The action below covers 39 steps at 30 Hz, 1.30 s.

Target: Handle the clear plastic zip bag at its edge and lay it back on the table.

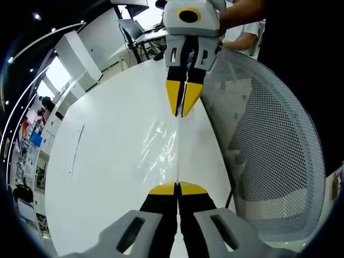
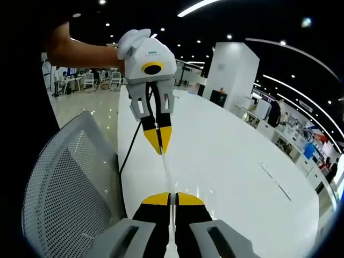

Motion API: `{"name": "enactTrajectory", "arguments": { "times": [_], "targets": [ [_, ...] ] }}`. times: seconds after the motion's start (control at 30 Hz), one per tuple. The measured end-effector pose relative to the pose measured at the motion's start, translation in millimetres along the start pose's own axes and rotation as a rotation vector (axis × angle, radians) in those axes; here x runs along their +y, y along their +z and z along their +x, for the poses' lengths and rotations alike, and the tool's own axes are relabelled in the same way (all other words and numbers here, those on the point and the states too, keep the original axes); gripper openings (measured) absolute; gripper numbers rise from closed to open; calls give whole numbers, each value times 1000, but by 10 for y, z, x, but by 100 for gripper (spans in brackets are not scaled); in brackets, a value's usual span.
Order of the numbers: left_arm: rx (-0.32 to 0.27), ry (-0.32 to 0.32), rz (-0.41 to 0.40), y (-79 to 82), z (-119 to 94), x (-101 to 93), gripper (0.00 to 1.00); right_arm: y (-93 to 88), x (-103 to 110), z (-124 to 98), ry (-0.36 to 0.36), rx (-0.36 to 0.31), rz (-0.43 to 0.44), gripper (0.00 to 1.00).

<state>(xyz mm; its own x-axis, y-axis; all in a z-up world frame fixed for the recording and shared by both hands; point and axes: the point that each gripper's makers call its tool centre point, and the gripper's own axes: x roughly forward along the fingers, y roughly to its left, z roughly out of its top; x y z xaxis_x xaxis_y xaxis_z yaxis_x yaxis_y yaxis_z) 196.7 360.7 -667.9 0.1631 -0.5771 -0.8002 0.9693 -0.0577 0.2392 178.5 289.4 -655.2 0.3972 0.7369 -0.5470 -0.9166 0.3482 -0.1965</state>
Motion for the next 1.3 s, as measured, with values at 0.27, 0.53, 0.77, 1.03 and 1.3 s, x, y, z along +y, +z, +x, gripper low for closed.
{"name": "enactTrajectory", "arguments": {
  "times": [0.27, 0.53, 0.77, 1.03, 1.3],
  "targets": [
    [-3, -1, -3, 8, 1, 8, 0, 4, 10, -9, 5, -2, 8, 0],
    [-8, -2, -3, 22, -4, 3, 0, 6, 13, -20, 2, -6, 7, 0],
    [-11, -6, -6, 35, -15, -23, 0, 2, 32, -23, 6, -10, 9, 0],
    [-12, -10, -15, 13, -21, -37, 0, 3, 54, -28, 12, -9, 8, 0],
    [-14, -12, -18, -7, -28, -44, 0, -11, 69, -45, 12, -7, 13, 0]
  ]
}}
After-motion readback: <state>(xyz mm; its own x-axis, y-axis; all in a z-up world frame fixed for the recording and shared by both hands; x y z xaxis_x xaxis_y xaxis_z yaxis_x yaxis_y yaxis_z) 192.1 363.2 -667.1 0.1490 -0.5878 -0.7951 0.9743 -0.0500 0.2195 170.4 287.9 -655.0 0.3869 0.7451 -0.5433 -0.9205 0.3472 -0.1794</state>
